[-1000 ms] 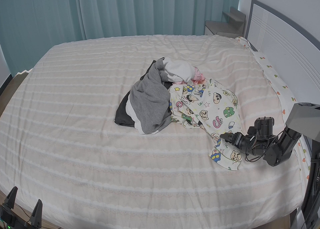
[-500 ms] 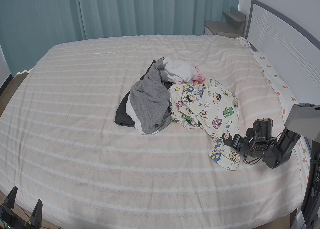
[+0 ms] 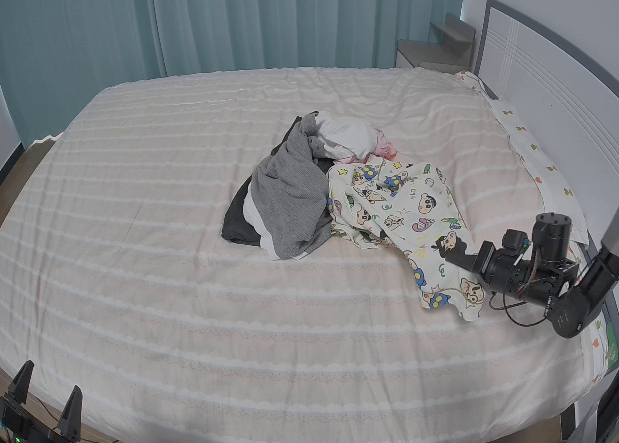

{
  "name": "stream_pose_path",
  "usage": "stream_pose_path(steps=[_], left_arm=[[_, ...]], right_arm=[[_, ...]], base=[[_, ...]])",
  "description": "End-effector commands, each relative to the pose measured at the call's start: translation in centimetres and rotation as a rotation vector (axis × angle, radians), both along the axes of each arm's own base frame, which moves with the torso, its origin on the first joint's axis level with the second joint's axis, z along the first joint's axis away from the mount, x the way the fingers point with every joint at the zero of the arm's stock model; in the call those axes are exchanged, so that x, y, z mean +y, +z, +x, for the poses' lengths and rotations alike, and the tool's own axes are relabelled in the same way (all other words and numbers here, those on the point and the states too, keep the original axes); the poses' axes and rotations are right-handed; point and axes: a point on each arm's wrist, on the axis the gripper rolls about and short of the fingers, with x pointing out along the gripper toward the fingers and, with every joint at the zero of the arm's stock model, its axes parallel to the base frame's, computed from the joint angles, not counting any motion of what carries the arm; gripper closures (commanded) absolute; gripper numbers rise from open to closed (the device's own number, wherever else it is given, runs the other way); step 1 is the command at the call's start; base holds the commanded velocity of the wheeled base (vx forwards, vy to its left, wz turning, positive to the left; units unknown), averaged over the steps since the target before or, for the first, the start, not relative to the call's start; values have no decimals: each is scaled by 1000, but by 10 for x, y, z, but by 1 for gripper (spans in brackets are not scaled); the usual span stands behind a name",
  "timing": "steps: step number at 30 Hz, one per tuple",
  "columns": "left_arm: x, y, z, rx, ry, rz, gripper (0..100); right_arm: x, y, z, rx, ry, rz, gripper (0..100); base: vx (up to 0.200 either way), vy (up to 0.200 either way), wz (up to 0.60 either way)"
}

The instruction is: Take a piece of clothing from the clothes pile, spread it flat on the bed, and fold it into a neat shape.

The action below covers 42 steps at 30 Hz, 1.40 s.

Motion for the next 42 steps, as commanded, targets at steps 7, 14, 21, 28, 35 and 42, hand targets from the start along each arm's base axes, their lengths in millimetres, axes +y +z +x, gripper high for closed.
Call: stream_pose_path(steps=[7,14,21,28,35,42], left_arm=[[-1,-4,0,6,-21,7,0],[-4,95,-26,-280,-280,-115,0],[-12,135,26,-9,-578,-78,0],[-25,120,98,260,-828,58,0],[-65,95,127,490,-1061,98,0],[-100,76,158,539,-1143,113,0]], right_arm=[[14,118,-92,-359,170,110,100],[21,181,-121,-437,286,151,100],[35,233,-130,-508,374,194,100],[45,269,-127,-557,401,217,100],[62,271,-136,-547,485,242,100],[89,271,-125,-517,410,249,100]], base=[[0,0,0],[0,0,0],[0,0,0],[0,0,0],[0,0,0],[0,0,0]])
